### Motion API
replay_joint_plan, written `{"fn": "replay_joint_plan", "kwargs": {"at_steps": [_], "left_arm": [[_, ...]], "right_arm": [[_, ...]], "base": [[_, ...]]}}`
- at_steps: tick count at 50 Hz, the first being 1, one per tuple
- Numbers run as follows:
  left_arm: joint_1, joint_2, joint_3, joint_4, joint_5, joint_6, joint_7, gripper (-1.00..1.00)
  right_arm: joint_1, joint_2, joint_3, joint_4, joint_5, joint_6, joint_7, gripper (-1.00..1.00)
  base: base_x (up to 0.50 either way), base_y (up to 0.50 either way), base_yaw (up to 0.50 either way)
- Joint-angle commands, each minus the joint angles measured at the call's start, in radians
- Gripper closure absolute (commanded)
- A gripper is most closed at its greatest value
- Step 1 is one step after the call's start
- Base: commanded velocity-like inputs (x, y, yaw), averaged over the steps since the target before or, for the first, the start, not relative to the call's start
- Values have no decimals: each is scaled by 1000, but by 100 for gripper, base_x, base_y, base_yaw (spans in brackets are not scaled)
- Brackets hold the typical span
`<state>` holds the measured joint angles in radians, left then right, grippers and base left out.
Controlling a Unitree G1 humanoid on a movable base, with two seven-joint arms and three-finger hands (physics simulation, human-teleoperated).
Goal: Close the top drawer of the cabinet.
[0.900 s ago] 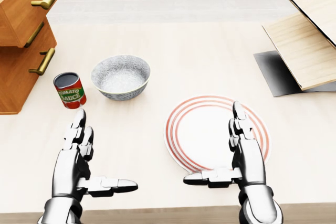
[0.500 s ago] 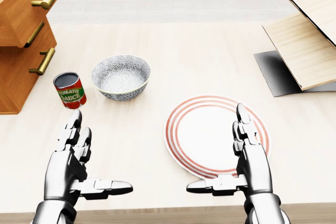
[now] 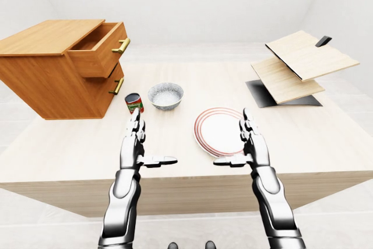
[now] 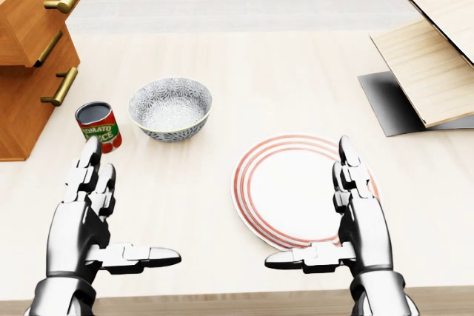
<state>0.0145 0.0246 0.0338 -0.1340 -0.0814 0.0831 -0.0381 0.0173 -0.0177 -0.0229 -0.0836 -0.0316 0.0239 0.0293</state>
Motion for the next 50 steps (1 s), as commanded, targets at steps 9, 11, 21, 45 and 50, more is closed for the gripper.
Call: {"fn": "replay_joint_plan", "kwargs": {"at_steps": [9, 11, 21, 45, 50], "left_arm": [[2, 13, 47, -297, 52, 4, 24, -100], [2, 4, 65, -321, 12, 4, 11, -100], [-1, 10, 75, -444, -7, 4, 10, -100], [-42, 16, 103, -557, -26, 4, 25, -100], [-44, 18, 104, -560, -28, 4, 28, -100]], "right_arm": [[-17, -16, -32, -213, 8, 63, 10, -100], [-17, -16, -36, -235, 10, 63, 12, -100], [-33, -21, -47, -358, 10, 63, 23, -100], [-83, -29, -95, -559, 38, 63, 8, -100], [-81, -33, -91, -593, 40, 63, 11, -100]], "base": [[0, 0, 0], [0, 0, 0], [0, 0, 0], [0, 0, 0], [0, 0, 0]]}}
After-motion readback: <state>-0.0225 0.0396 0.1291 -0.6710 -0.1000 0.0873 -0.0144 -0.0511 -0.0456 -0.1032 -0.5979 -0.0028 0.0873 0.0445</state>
